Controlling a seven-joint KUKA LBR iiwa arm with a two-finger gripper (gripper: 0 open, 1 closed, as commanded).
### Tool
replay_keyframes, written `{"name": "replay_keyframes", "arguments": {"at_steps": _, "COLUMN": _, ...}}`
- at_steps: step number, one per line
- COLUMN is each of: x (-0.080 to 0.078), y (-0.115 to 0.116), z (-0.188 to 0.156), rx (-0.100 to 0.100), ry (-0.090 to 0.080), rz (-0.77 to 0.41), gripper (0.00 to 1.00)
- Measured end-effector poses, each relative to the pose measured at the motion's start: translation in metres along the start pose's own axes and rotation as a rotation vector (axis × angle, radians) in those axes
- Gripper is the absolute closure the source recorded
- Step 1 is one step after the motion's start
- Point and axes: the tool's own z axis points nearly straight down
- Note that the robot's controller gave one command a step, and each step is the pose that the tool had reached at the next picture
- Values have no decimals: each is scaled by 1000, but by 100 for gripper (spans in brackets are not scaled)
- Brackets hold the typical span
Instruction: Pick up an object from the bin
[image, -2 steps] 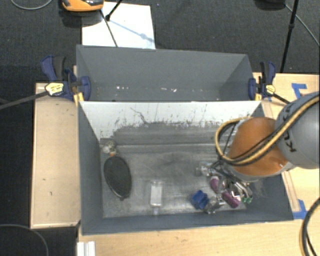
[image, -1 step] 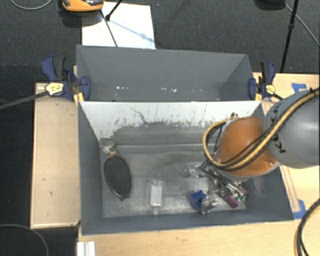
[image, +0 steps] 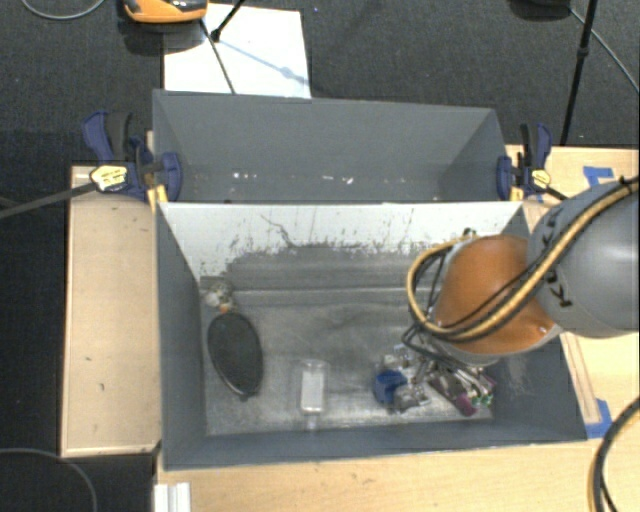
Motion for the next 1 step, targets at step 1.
{"name": "replay_keyframes", "arguments": {"at_steps": 1, "x": 3, "y": -8, "z": -137, "rx": 3, "ry": -12, "rz": -22, "gripper": 100}}
